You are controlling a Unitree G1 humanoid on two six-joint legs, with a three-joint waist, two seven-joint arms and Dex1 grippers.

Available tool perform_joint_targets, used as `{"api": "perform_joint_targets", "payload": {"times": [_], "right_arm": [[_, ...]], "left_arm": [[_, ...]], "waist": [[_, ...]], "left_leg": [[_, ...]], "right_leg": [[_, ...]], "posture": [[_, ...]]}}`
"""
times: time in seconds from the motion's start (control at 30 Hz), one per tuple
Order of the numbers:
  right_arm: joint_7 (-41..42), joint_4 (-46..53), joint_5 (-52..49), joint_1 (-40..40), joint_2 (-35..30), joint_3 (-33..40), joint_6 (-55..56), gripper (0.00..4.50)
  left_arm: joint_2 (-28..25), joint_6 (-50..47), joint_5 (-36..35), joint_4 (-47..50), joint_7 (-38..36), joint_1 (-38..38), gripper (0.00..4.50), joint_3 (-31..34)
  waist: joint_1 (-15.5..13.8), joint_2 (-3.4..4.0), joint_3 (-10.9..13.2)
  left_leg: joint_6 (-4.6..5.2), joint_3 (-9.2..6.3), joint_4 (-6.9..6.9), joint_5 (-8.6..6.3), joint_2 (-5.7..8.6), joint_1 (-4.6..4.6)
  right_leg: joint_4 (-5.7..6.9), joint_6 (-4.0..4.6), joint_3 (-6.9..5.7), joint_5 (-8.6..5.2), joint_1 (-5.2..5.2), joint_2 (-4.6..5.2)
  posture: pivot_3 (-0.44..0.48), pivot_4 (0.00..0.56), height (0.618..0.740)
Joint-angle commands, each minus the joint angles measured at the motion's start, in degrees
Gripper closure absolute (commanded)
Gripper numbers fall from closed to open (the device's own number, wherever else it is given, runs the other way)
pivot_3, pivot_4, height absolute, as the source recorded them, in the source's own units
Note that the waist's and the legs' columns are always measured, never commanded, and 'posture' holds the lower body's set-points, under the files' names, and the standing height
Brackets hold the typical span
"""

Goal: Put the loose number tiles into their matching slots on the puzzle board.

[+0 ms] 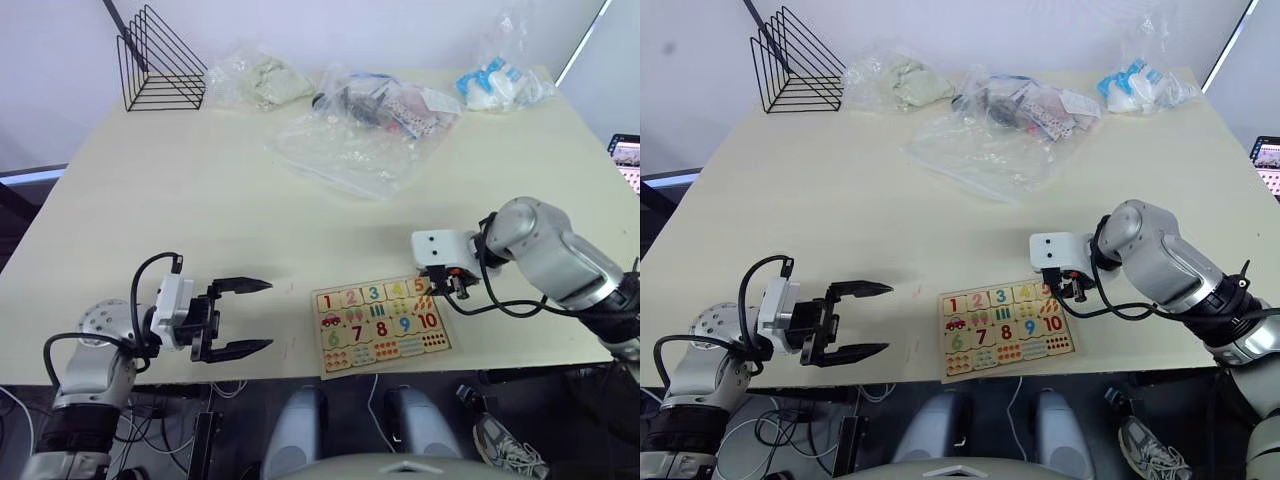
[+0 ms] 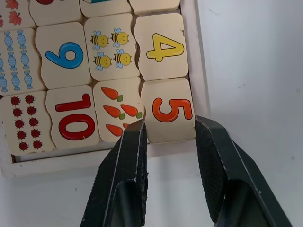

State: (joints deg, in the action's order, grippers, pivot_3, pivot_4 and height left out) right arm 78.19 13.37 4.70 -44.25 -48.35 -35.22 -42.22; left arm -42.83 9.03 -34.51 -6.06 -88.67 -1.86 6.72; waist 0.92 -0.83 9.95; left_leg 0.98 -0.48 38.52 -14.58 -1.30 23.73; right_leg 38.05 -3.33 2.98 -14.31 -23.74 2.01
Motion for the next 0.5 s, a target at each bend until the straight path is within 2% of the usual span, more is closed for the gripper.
{"api": "perform_joint_targets", "payload": {"times": [0.03,0.5], "right_arm": [[-0.13,1.17,-0.05,0.38,0.18,0.72,0.25,3.58],[-0.18,1.18,0.49,0.94,-0.15,0.75,1.67,3.58]], "left_arm": [[-0.66,-0.18,-0.17,1.33,-0.18,-0.14,0.00,1.82],[-0.69,-2.21,-0.03,4.41,1.12,0.24,0.00,1.98]], "waist": [[0.00,0.00,0.00],[0.00,-0.01,0.00]], "left_leg": [[0.00,0.00,0.00,0.00,0.00,0.00],[0.00,-0.01,0.00,0.00,0.00,0.00]], "right_leg": [[0.00,0.00,0.00,0.00,0.00,0.00],[0.00,0.00,-0.01,0.00,0.01,0.00]], "posture": [[0.000,0.150,0.740],[0.000,0.150,0.740]]}}
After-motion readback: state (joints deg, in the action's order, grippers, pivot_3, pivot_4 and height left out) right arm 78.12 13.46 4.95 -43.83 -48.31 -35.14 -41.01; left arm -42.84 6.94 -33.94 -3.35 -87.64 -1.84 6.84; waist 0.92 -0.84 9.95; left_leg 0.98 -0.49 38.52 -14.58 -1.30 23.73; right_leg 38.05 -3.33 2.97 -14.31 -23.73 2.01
